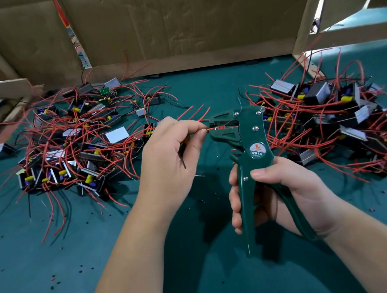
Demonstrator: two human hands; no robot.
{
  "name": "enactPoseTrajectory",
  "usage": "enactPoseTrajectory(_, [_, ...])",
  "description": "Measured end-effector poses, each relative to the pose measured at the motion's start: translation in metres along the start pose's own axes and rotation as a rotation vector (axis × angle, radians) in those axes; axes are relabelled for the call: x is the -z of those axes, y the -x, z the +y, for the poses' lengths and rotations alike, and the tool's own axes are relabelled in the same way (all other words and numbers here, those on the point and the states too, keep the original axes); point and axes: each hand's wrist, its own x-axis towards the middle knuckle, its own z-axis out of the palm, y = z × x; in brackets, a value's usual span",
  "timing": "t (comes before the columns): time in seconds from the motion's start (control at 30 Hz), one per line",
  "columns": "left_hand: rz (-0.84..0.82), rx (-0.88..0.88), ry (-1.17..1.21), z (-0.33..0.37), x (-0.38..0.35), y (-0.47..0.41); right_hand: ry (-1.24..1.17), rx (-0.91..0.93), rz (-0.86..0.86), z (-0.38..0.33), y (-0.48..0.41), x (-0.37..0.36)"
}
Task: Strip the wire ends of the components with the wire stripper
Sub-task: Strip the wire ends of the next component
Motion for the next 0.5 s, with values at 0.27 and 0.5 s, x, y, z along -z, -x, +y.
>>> enactPoseTrajectory(0.27, [-0.001,-0.092,-0.116,0.0017,0.0039,-0.0012,0.061,0.003,-0.004,0.0015,-0.0006,0.0034])
enactPoseTrajectory(0.5, [-0.027,-0.127,-0.165,0.0038,0.0055,-0.0007,0.141,0.017,0.051,0.0023,-0.0006,0.0016])
